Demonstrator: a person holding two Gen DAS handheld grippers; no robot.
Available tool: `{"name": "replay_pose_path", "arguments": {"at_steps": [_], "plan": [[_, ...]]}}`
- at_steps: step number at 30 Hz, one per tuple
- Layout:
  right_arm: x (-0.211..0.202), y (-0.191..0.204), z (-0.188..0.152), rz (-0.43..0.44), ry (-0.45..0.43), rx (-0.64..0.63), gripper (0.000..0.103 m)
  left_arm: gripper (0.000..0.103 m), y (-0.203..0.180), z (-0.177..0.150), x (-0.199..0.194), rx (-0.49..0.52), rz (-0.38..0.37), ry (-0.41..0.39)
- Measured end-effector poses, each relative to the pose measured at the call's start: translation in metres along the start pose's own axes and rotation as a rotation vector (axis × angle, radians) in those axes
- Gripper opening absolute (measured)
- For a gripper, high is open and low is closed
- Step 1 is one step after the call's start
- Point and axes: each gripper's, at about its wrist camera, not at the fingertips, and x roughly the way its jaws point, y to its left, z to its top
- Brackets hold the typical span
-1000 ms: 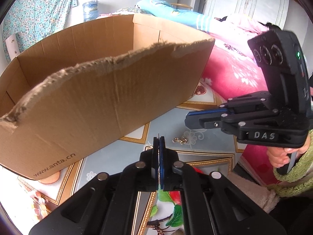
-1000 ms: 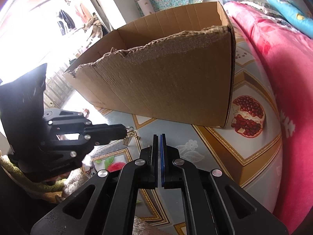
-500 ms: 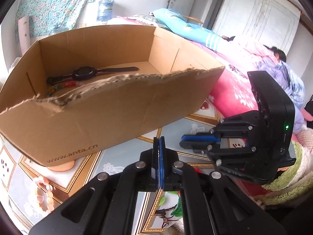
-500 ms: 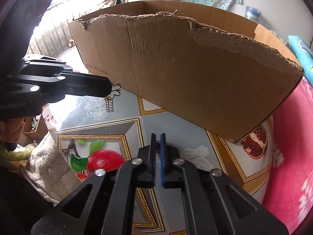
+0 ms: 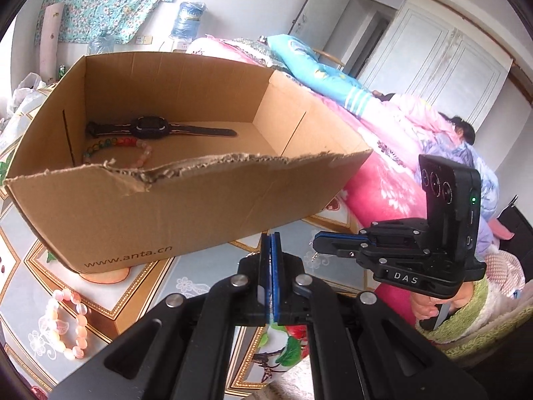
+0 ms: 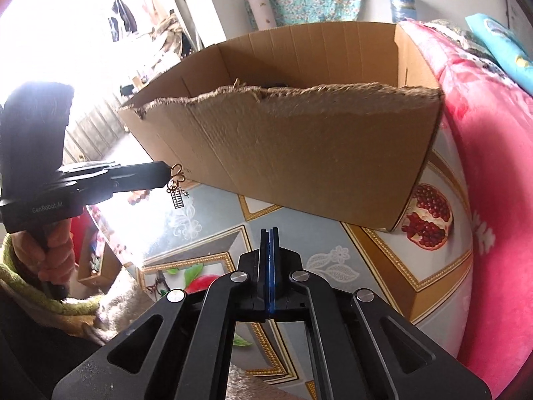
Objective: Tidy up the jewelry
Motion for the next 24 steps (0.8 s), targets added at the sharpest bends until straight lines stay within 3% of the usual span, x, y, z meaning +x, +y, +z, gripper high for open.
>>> {"name": "replay_pose_path", "arguments": {"at_steps": [6,14,24], "plan": [[-0.01,-0.011,0.0,0.021,-0.032,0.042,0.0,0.0,0.002,0.002,-0.007,-0.042,-0.054,-0.034],[-0.006,0.011,0.001,-0.007,-0.033,0.009,0.0,0.0,0.005,0.004,-0.011,-0.092,-0.094,-0.051],[-0.023,0.005,0.005,0.049,-0.1,0.055,0.0,0.0,0.002,0.005,-0.012,-0.084,-0.097,-0.057]]}}
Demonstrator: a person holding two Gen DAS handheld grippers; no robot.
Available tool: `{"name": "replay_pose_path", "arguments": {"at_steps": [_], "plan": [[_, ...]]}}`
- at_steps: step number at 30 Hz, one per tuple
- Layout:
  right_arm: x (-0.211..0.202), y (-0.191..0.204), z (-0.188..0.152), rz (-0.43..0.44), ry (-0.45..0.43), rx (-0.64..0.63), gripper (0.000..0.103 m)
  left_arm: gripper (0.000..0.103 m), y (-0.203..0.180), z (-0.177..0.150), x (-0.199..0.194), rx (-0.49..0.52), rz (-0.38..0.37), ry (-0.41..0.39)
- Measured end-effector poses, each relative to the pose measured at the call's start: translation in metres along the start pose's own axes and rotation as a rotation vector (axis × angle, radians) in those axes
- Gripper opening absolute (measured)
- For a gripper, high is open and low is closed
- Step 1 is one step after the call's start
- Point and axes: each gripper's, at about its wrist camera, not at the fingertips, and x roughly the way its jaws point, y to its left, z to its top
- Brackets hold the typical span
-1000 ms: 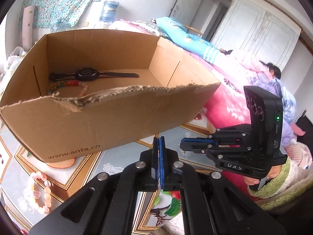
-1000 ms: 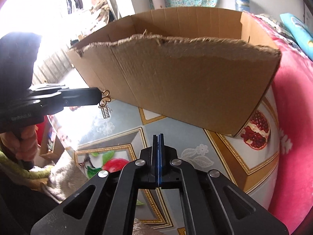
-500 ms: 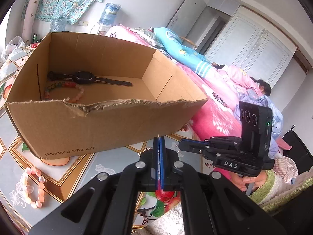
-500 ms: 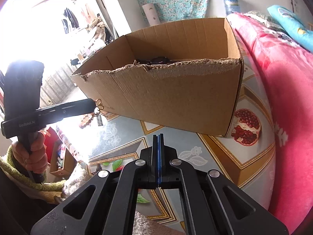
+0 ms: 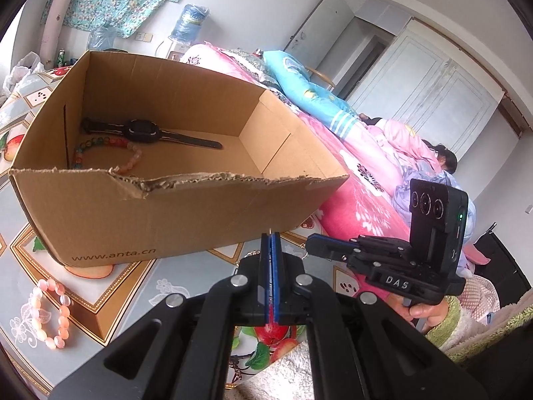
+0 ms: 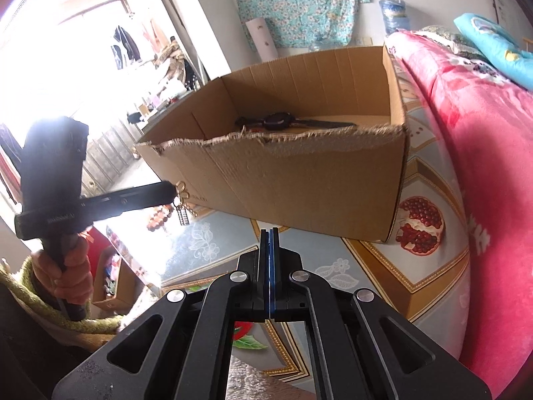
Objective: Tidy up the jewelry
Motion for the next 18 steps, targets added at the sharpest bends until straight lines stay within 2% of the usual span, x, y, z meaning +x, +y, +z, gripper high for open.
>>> {"name": "replay_pose_path", "arguments": {"at_steps": [8,18], "plan": [[-0.0016,-0.0054,0.0027,0.019,-0.006,0.027,0.0,0.0,-0.0012,-0.0015,0.0021,0.0,-0.005,0.007],[0.0017,-0.0027,-0.0001,0.018,0.004,0.027,0.0,0.0,0.0044,-0.0059,0.0074,-0.005,0.024,0.024]]}}
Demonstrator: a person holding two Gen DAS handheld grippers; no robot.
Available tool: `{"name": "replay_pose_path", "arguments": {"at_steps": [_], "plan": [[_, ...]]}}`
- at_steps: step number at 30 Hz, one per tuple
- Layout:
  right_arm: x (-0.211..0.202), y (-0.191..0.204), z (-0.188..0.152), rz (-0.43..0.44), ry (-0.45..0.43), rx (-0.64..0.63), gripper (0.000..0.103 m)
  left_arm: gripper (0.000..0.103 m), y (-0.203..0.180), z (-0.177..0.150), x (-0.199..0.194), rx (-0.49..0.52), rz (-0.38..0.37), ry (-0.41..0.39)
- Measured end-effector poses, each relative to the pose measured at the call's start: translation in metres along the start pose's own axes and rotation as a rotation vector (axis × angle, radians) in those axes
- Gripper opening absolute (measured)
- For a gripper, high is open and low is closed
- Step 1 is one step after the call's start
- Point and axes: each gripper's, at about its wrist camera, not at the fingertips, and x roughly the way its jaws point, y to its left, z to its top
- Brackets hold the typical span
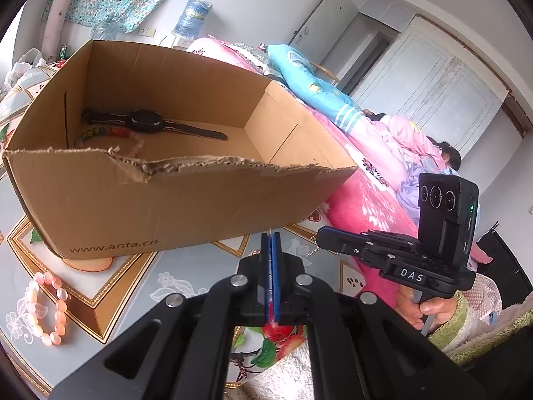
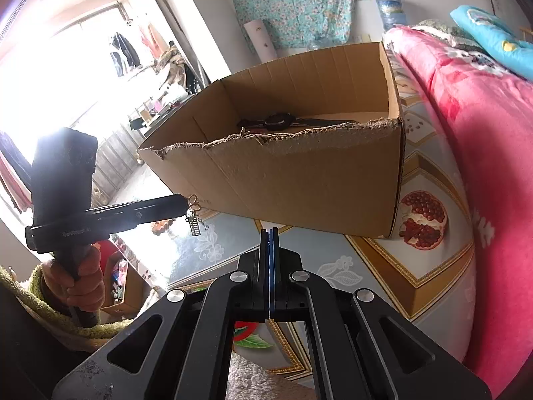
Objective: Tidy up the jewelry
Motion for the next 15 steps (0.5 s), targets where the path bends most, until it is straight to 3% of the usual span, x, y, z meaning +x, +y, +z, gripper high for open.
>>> {"name": "replay_pose_path", "arguments": {"at_steps": [7,15], "plan": [[0.001,0.0,-0.001,0.002,0.008,0.002,0.0,0.001,0.01,-0.007,0.012,-0.032,-0.014,0.043],[0.006,0.0,0.0,0.007,0.016,0.0,0.0,0.005,0.036,-0.016,0.019,-0.109,0.04,0.093]]}}
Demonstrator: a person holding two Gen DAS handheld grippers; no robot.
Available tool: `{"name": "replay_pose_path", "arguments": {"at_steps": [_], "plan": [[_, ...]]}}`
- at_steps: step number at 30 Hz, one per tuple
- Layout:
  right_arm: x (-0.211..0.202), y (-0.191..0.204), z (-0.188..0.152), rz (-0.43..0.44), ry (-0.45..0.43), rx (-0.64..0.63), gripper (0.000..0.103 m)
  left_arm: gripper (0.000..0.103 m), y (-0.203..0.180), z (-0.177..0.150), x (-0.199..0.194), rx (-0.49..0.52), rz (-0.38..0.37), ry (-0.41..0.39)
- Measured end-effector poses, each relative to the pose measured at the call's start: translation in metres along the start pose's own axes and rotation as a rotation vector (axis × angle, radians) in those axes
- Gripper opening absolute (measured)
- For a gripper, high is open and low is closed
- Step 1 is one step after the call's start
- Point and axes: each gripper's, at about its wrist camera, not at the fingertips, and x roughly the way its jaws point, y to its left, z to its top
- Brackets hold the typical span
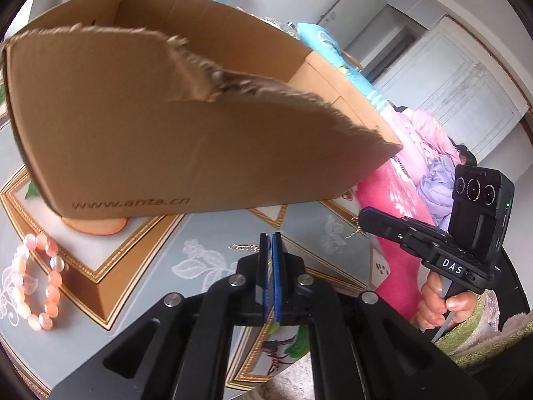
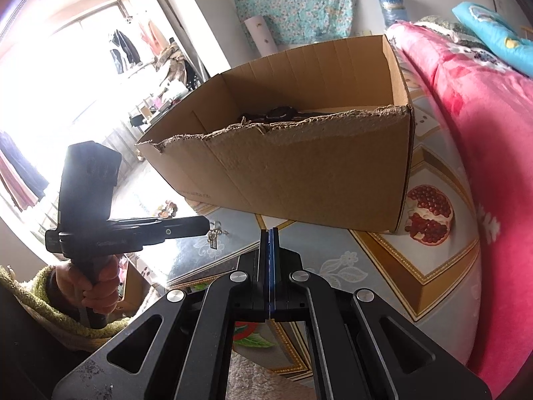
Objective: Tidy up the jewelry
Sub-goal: 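Open the left gripper above the small gold charm on the table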
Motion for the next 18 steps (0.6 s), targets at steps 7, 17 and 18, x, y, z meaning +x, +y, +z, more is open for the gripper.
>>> {"name": "replay_pose_path", "arguments": {"at_steps": [7,17,18], "plan": [[0.003,-0.001,0.0,0.009,0.005,0.001,0.0,0.007,0.001,-0.003,-0.003,-0.001,-0.009,-0.004],[0.006,-0.001,0.0,0.013,0.014,0.002,0.0,0.036,-0.032,-0.015,0.006,0.244,0.175,0.064],[0.006,-0.001,0.0,0.013,0.014,0.002,0.0,0.036,-0.034,-0.016,0.008,0.266,0.198,0.069]]}}
